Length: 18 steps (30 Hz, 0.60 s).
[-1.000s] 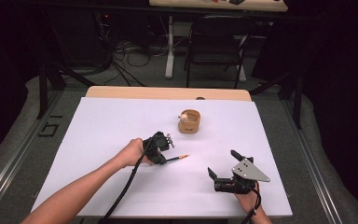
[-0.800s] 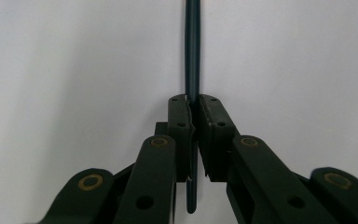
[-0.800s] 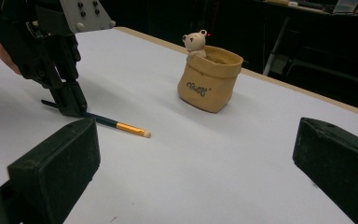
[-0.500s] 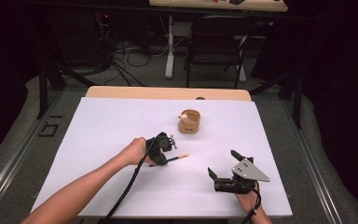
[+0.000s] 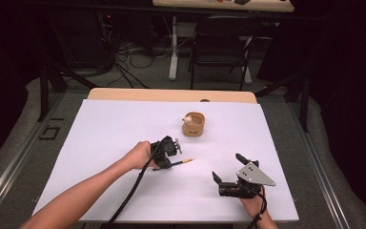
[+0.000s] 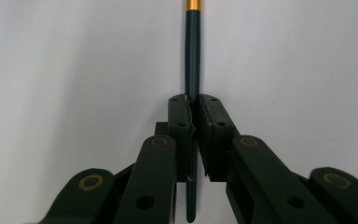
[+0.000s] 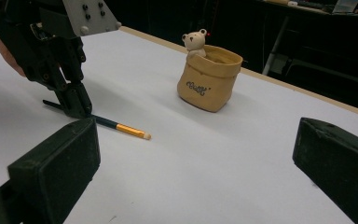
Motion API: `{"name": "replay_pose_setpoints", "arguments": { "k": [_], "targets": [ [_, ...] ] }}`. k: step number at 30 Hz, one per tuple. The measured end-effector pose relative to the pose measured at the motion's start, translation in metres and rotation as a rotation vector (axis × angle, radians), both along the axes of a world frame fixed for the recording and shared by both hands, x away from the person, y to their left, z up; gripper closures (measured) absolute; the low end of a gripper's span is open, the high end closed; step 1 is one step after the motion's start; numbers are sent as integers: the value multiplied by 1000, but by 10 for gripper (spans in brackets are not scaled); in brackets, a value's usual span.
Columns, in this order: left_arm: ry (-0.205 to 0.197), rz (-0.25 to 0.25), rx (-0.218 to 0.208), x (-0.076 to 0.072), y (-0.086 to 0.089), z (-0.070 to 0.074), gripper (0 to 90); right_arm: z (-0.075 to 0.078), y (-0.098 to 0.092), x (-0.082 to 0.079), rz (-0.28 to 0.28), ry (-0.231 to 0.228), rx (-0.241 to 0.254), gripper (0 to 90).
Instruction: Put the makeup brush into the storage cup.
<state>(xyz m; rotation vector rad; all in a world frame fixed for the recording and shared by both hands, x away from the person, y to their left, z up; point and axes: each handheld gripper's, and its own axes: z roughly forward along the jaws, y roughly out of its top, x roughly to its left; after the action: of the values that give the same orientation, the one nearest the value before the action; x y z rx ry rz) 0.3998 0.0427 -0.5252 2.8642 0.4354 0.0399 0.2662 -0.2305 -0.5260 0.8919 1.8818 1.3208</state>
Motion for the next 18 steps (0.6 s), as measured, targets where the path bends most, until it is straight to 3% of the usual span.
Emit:
{"name": "replay_pose_setpoints", "arguments": {
  "k": [1,8,14,18],
  "targets": [
    [13,3,-9,1,2,1,842,0,-1,0,-1,4,0,0],
    [2,42,-105,0,11,7,842,0,0,0,-1,3,-1,0],
    [5,44,-95,2,14,5,842,0,0,1,-2,5,-2,0],
    [16,55,-137,3,16,6,842,0,0,1,-2,4,-3,0]
  ]
}}
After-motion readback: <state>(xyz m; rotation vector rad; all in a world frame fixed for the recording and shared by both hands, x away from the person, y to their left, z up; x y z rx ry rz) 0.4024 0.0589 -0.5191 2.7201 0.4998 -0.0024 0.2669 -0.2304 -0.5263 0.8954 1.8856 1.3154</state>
